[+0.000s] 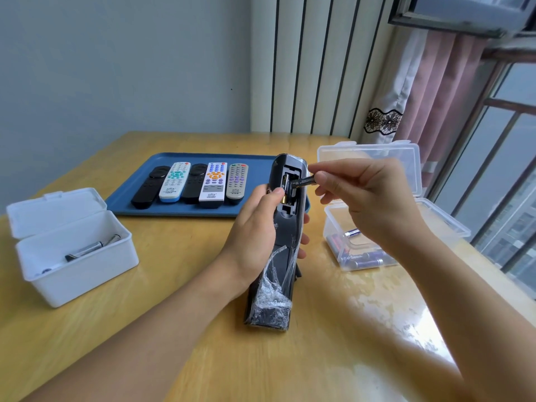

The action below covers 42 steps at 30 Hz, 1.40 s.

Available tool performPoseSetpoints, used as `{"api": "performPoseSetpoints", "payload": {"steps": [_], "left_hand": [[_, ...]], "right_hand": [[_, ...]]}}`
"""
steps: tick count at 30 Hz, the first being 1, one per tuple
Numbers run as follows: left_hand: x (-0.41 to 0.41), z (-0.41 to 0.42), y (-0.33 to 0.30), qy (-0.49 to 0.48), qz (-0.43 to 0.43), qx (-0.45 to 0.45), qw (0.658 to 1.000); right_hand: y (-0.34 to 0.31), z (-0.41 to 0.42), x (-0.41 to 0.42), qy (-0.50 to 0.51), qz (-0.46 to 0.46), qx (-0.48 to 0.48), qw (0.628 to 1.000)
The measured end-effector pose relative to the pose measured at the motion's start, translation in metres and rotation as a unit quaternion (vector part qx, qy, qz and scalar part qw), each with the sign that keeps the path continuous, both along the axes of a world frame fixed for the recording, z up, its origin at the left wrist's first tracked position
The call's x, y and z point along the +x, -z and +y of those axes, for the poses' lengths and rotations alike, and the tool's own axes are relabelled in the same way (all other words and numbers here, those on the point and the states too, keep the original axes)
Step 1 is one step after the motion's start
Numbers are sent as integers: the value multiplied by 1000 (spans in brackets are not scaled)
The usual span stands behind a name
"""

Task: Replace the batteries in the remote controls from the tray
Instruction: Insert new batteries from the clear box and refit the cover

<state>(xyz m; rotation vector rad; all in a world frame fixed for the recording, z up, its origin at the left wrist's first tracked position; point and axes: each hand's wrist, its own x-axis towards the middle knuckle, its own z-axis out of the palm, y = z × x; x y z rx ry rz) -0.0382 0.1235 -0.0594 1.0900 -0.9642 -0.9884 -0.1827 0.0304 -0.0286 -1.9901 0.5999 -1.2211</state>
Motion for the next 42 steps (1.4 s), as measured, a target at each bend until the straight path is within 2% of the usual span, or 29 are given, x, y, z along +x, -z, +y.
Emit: {"api": "performPoseSetpoints", "payload": {"steps": [3,13,21,25,35,42], "left_hand": [[0,1,1,13,-5,7,1000],[-4,-1,6,34,-48,15,998],[-3,0,9,30,-49,10,998],[-2,-1,11,18,-47,-1,999],[1,0,16,0,-15,12,1000],[2,0,18,-13,6,28,999]], "right_hand": [[-1,3,-1,42,56,-75,995],[1,10,4,105,2,-101,989],[10,8,11,131,65,-172,974],[16,4,13,122,73,-157,977],[24,3,19,100,128,-203,966],[23,13,23,79,242,-253,933]]}}
